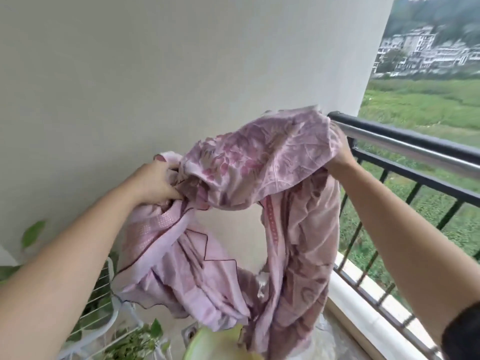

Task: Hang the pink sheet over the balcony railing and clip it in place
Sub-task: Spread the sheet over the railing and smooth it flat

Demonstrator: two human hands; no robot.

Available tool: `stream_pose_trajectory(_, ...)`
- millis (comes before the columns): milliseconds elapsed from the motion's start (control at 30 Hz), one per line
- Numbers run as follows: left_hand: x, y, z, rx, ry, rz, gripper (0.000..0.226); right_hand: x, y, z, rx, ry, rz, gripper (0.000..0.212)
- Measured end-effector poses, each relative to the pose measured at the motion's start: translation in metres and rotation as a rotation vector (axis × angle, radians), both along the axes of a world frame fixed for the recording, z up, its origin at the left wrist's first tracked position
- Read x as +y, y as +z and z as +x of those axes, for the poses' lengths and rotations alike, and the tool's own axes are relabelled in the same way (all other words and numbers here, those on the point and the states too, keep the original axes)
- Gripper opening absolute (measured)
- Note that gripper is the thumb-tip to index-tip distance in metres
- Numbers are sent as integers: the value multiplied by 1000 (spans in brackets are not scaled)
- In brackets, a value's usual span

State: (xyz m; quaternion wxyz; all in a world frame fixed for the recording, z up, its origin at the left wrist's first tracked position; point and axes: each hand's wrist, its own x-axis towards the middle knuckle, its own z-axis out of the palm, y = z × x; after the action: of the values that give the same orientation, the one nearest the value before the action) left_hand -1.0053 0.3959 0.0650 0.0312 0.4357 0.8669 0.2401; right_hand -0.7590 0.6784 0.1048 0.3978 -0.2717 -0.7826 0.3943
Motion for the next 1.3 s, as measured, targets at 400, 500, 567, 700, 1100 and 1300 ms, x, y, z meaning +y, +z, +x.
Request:
stream_pose_trajectory(400, 64, -97, 86, -553, -144, 142, 123, -22, 42, -6, 5, 260, 60, 34)
stream_pose_trajectory(500, 101, -108, 121, -732, -176, 137, 164, -24, 50, -4, 39, 250, 30, 57)
stream_pose_trajectory(567, 122, -122, 135, -739, -138, 115, 159, -14, 51, 0, 87, 235, 4, 77)
stream_pose_trajectory(700, 142, -115, 135, -513, 54, 148, 61, 12, 56, 27, -9, 142, 169, 50)
stream_pose_trajectory(1100, 107, 3, 64, -547, 232, 566, 24, 85, -11, 66, -495, 137, 601, 112)
stream_pose_trajectory(1300, 114, -28, 135, -677, -83, -6, 35, 77, 8, 52, 22, -34, 167, 67)
